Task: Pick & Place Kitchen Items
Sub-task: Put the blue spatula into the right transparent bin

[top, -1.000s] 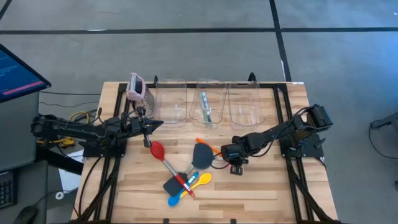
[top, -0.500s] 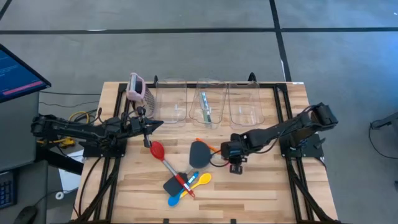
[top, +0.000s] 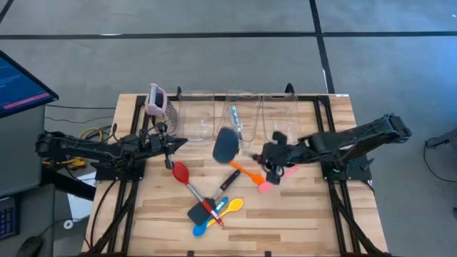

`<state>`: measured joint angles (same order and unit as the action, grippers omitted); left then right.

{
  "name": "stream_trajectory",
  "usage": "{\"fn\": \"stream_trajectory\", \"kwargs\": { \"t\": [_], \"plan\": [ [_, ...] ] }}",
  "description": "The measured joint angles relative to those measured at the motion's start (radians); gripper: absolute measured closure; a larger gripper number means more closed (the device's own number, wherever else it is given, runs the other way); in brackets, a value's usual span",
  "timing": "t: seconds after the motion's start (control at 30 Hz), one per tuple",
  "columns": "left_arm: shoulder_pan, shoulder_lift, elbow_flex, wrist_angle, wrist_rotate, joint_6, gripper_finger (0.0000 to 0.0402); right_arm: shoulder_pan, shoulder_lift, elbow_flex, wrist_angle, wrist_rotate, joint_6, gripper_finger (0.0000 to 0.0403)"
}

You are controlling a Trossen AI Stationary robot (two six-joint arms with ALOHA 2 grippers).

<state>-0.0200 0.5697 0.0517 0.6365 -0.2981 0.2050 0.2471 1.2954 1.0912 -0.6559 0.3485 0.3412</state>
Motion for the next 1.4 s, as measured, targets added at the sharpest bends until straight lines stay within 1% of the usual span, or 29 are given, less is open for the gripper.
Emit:
{"fn": "stream_trajectory", "kwargs": {
  "t": [0.13,0.3,0.37,0.57,0.73,0.87,1.03,1.2,1.4],
  "plan": [
    [0.000,0.000,0.000,0.000,0.000,0.000,0.0399,-0.018,-0.040,0.006,-0.005,0.141,0.000,0.0303],
    [0.000,0.000,0.000,0.000,-0.001,0.000,0.0399,-0.063,-0.042,0.006,-0.046,0.318,0.000,0.0303],
    [0.000,0.000,0.000,0.000,-0.001,0.000,0.0399,-0.095,-0.042,0.006,-0.065,0.353,0.008,0.0303],
    [0.000,0.000,0.000,0.000,-0.001,0.000,0.0399,-0.192,-0.042,0.006,-0.125,0.404,0.067,0.0303],
    [0.000,0.000,0.000,0.000,-0.001,0.000,0.0399,-0.267,-0.064,-0.006,-0.181,0.390,0.094,0.0303],
    [0.000,0.000,0.000,0.000,-0.001,0.000,0.0399,-0.306,-0.119,-0.056,-0.183,0.350,0.098,0.0303],
    [0.000,0.000,0.000,0.000,-0.001,0.000,0.0399,-0.345,-0.217,-0.144,-0.147,0.302,0.126,0.0303],
    [0.000,0.000,0.000,0.000,-0.001,0.000,0.0399,-0.386,-0.292,-0.247,-0.087,0.285,0.141,0.0304],
    [0.000,0.000,0.000,0.000,-0.001,0.000,0.0399,-0.455,-0.316,-0.345,-0.041,0.254,0.186,0.0304]
  ]
}}
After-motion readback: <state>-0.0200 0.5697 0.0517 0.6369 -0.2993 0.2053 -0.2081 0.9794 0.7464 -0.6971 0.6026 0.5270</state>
